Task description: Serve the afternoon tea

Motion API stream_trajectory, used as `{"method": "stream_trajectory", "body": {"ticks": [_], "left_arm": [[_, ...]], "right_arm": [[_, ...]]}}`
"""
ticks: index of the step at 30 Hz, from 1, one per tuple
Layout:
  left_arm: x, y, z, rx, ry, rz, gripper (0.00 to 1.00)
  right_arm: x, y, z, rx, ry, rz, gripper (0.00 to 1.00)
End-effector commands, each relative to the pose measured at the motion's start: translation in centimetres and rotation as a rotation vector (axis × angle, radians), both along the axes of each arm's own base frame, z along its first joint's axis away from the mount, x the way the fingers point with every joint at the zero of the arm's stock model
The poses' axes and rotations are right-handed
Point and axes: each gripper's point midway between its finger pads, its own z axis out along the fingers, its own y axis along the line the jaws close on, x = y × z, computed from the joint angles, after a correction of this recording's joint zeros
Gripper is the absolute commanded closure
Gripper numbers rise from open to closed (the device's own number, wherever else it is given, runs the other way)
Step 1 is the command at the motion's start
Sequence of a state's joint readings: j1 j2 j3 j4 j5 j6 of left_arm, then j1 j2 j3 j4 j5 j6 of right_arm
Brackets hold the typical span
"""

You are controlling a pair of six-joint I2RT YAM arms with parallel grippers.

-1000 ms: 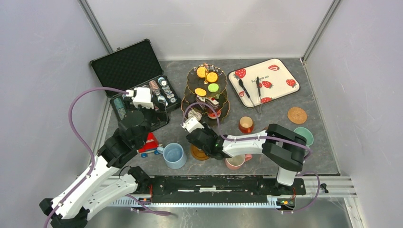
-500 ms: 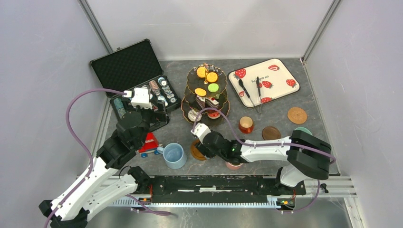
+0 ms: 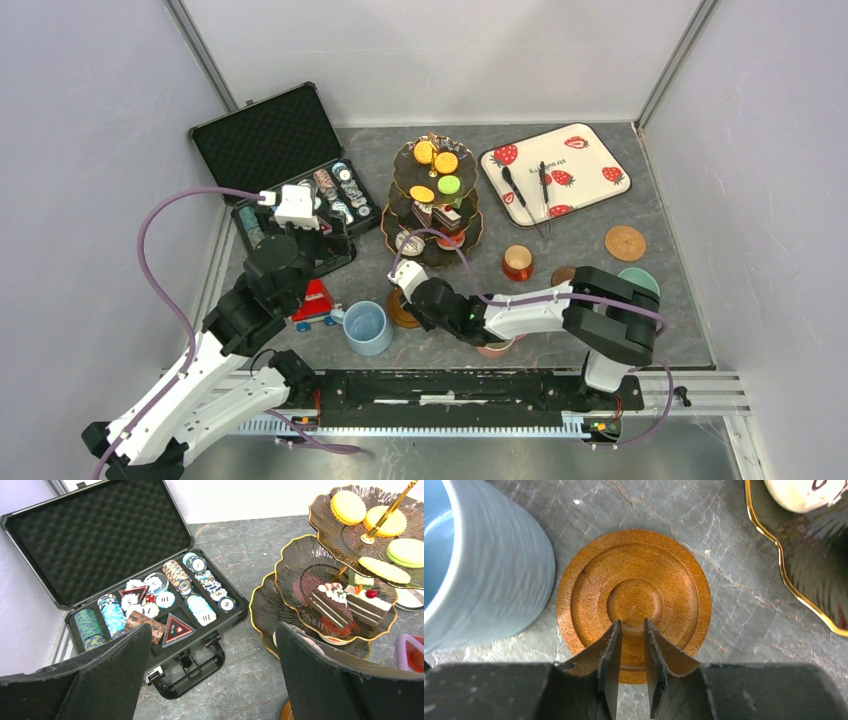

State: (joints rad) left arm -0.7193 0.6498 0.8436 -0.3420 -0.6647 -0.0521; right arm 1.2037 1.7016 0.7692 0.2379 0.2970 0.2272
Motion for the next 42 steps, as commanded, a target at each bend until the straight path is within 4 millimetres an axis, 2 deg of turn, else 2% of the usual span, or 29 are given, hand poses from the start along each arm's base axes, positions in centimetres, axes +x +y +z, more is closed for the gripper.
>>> {"method": "stream_trajectory", "body": {"ticks": [1, 7, 9, 11, 13, 16, 20, 23, 25, 28, 31, 33, 37, 42], "left_arm": [[0.3, 0.2, 0.5, -0.054, -0.021, 0.034, 0.01], [0.4, 0.1, 0.3, -0.051, -0.018, 0.033, 0.01], [0.5, 0.0, 0.2, -0.048, -0.011, 0.029, 0.01], [0.5, -0.2, 0.1, -0.053, -0.001, 0.029, 0.01], [0.3, -0.3, 0.4, -0.098, 0.02, 0.037, 0.0], [-0.5, -1.3, 1.6, -0.169, 0.058, -0.02, 0.0], [-2.2, -1.5, 1.3, -0.245, 0.151, -0.044, 0.0], [-4.2, -2.2, -0.8, -0.231, 0.288, -0.111, 0.0], [-5.7, -3.2, -2.9, -0.2, 0.423, -0.172, 0.0], [-9.1, -5.1, -6.7, -0.148, 0.683, -0.3, 0.0], [-12.3, -6.7, -9.2, -0.163, 0.884, -0.404, 0.0], [-13.8, -7.1, -10.7, -0.163, 0.977, -0.43, 0.0], [-15.2, -6.3, -13.6, -0.086, 1.08, -0.39, 0.0], [-15.8, -7.4, -16.8, 0.055, 1.163, -0.389, 0.09]], "right_arm": [[0.9, 0.3, -1.0, -0.05, -0.028, -0.015, 0.71], [1.6, 1.1, 0.8, -0.041, -0.064, -0.012, 0.69], [1.6, 1.5, 2.7, -0.009, -0.077, 0.0, 0.67], [1.6, 1.7, 5.7, 0.05, -0.099, 0.005, 0.63], [1.4, 1.6, 8.6, 0.1, -0.129, 0.028, 0.54], [1.3, 0.2, 12.1, 0.165, -0.182, 0.019, 0.41], [1.2, -2.3, 14.6, 0.209, -0.249, -0.014, 0.34], [1.5, -4.6, 15.6, 0.23, -0.299, -0.063, 0.32], [1.6, -5.9, 15.9, 0.247, -0.327, -0.089, 0.3], [1.5, -7.4, 15.9, 0.261, -0.353, -0.094, 0.27], [1.4, -8.5, 15.5, 0.263, -0.369, -0.097, 0.26], [1.3, -9.1, 15.5, 0.265, -0.376, -0.098, 0.26], [0.8, -10.2, 15.8, 0.304, -0.386, -0.102, 0.26], [-0.1, -10.8, 16.3, 0.374, -0.395, -0.076, 0.23]]}}
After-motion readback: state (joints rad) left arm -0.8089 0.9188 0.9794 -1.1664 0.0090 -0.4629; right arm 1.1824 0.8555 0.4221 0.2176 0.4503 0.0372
